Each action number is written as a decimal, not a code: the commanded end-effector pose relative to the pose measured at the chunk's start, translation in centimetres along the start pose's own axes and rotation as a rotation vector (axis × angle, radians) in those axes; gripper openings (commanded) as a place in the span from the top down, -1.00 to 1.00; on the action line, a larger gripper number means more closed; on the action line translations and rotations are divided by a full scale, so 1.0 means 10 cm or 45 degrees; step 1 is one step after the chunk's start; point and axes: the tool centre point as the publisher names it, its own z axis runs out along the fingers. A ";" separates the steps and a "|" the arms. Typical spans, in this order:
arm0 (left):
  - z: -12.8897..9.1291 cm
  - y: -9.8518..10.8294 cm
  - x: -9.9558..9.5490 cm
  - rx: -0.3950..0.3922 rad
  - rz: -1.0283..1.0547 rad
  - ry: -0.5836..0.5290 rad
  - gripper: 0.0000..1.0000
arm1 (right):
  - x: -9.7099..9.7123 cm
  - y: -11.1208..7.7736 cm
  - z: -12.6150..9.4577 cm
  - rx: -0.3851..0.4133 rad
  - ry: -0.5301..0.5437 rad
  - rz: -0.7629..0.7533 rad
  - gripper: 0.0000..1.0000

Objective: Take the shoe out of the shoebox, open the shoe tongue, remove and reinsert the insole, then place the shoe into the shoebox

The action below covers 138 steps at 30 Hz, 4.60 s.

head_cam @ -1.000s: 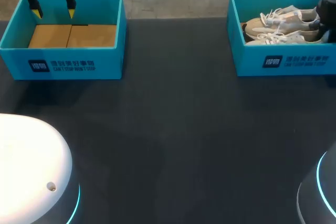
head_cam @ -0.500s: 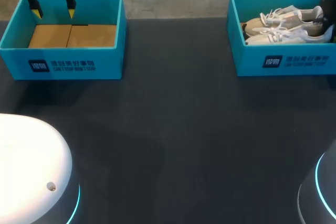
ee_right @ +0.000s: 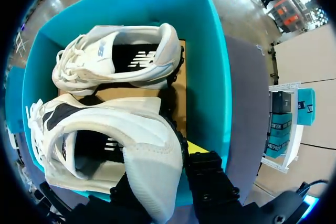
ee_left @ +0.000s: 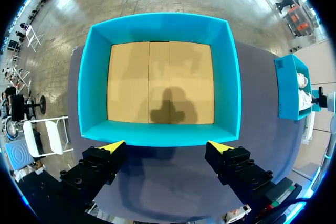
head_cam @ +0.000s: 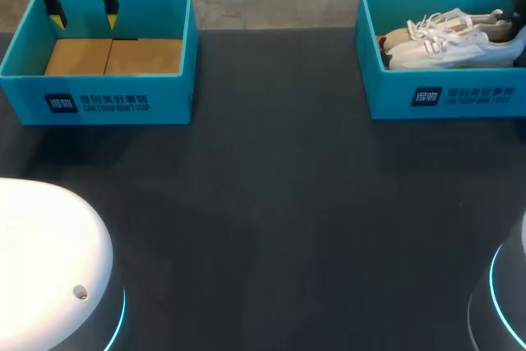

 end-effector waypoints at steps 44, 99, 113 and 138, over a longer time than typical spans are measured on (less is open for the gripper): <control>0.00 0.00 0.00 0.000 0.000 0.000 -1.00 | -0.16 -0.39 -1.38 0.031 -0.114 0.121 1.00; 0.00 0.00 0.00 0.000 0.000 0.000 -1.00 | 1.82 -2.65 -1.70 -0.080 -0.045 0.281 1.00; 0.00 0.00 0.00 0.000 0.000 0.000 -1.00 | 2.67 -2.97 -1.48 -0.081 -0.022 0.252 1.00; 0.00 0.00 0.00 0.000 0.000 0.000 -1.00 | 3.41 -3.33 -0.77 -0.003 0.021 0.185 1.00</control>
